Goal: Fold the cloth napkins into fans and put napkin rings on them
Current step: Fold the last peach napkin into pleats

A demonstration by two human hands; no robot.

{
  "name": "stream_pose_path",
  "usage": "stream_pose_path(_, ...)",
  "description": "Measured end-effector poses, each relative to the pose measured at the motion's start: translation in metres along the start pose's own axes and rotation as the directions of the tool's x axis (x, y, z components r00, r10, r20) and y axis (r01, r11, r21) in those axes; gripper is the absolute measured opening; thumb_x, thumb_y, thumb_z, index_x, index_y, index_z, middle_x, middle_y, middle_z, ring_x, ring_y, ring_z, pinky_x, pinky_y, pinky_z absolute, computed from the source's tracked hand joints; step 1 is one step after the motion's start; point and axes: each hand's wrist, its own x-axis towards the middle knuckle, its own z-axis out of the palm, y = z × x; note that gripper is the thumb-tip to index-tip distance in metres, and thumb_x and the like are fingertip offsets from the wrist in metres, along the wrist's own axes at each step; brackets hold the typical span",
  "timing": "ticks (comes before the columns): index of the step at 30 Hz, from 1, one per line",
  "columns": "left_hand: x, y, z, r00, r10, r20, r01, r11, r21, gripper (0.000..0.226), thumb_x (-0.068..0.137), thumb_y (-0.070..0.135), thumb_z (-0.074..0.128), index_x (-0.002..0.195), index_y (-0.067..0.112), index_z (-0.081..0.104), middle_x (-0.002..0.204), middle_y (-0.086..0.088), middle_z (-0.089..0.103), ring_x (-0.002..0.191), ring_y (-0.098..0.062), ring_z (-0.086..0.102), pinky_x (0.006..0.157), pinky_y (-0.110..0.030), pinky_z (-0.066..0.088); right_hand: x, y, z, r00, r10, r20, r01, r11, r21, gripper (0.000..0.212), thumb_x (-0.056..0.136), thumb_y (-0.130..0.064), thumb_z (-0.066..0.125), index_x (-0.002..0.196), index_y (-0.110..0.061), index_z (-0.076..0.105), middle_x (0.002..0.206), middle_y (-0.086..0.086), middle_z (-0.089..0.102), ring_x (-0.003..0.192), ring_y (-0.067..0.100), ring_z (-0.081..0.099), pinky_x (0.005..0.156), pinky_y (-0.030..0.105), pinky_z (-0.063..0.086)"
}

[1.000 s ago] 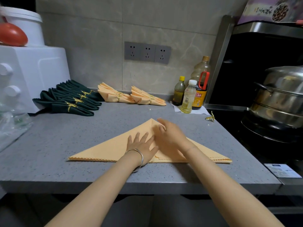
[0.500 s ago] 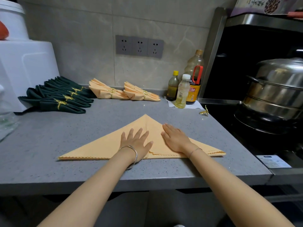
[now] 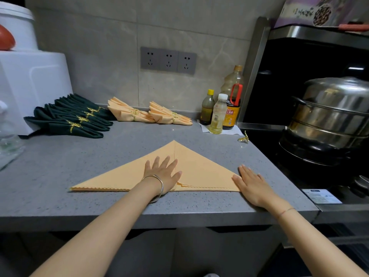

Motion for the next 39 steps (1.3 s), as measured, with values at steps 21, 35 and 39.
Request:
stream_pose_path(21, -0.1, -0.015, 0.008, 0.952, 0.278, -0.127, -0.275, 0.961, 0.04, 0.114, 0.057, 0.077, -0.03, 0.15, 0.032, 0.017, 0.158, 0.012, 0.014, 0.141, -0.012, 0.015, 0.111, -0.026, 0.014, -0.04, -0.054, -0.01, 0.827, -0.548, -0.13, 0.544, 0.837, -0.066, 0.038, 0.094, -0.051, 0.043, 0.131, -0.044, 0.05, 0.141, -0.023, 0.044, 0.125, -0.002, 0.044, 0.097, 0.021, 0.043)
stream_pose_path(35, -0.109, -0.022, 0.01, 0.919, 0.344, -0.195, -0.349, 0.937, 0.006, 0.096, 0.067, 0.067, -0.014, 0.147, 0.032, 0.026, 0.155, 0.014, 0.022, 0.136, -0.009, 0.021, 0.109, -0.025, 0.021, -0.021, -0.039, -0.075, 0.917, -0.399, -0.016, 0.385, 0.895, -0.225, 0.019, 0.088, -0.023, 0.061, 0.102, -0.035, 0.063, 0.111, -0.014, 0.062, 0.101, 0.009, 0.057, 0.088, 0.025, 0.046)
stream_pose_path(39, -0.109, -0.023, 0.012, 0.915, 0.343, -0.211, -0.35, 0.937, 0.006, 0.093, 0.07, 0.067, -0.013, 0.148, 0.032, 0.025, 0.155, 0.014, 0.021, 0.136, -0.009, 0.02, 0.11, -0.026, 0.018, 0.001, -0.044, -0.122, 0.932, -0.348, -0.102, 0.358, 0.928, 0.105, 0.012, 0.081, -0.024, 0.073, 0.073, -0.031, 0.067, 0.077, -0.008, 0.068, 0.074, 0.011, 0.062, 0.065, 0.022, 0.05)
